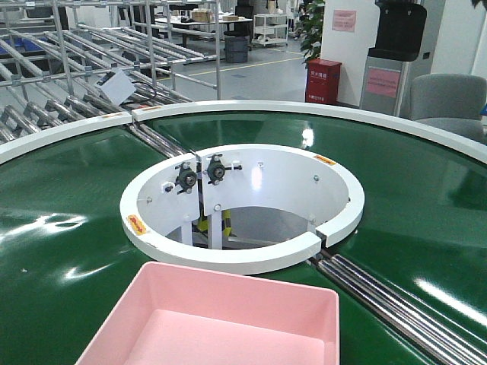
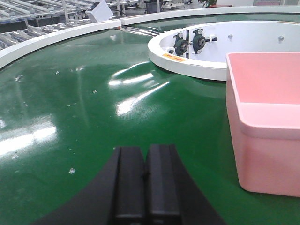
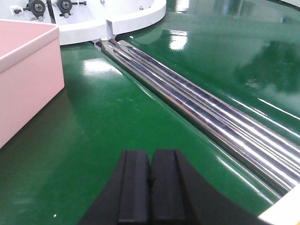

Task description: Grab pink bin and stack on right shelf

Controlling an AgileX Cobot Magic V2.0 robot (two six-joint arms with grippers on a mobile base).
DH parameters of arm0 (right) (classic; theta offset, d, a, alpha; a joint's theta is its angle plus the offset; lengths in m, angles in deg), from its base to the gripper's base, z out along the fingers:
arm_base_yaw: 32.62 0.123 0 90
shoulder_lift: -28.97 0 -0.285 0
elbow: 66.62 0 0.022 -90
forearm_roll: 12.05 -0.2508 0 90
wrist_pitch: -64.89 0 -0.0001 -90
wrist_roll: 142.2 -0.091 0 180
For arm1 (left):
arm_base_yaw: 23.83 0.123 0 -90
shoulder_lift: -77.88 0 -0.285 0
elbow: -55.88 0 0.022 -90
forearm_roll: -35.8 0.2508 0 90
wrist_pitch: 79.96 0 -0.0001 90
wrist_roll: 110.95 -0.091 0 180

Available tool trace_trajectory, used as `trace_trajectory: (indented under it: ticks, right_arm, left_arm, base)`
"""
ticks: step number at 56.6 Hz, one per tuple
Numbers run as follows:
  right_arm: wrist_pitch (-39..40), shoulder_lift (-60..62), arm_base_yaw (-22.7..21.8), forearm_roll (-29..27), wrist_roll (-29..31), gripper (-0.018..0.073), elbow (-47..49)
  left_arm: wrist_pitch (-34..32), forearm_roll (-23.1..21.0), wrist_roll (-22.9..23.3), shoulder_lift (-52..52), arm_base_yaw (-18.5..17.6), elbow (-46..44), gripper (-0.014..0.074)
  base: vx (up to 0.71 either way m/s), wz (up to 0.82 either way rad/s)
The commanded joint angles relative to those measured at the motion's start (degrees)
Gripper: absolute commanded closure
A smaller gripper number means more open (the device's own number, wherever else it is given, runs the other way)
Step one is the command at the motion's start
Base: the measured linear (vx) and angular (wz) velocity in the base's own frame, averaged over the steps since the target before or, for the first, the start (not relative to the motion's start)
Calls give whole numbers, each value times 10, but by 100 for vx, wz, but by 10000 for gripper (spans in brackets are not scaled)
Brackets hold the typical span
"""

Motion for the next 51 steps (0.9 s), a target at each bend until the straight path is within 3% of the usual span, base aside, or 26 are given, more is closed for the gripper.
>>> trace_trajectory:
  ticks: [1,24,39,46,51]
  right_arm:
    - [46,0,-2,4,6,571,0]
    - [46,0,-2,4,6,571,0]
    - [46,0,-2,4,6,571,0]
    - [68,0,-2,86,22,571,0]
    - [111,0,-2,94,6,571,0]
  left_arm:
    - [-48,0,4,-8,0,6,604]
    - [-62,0,4,-8,0,6,604]
    - [-203,0,4,-8,0,6,604]
    - [-253,0,4,-8,0,6,604]
    - [-255,0,4,-8,0,6,604]
  base:
    - [0,0]
    - [0,0]
    - [0,0]
    - [0,0]
    - [0,0]
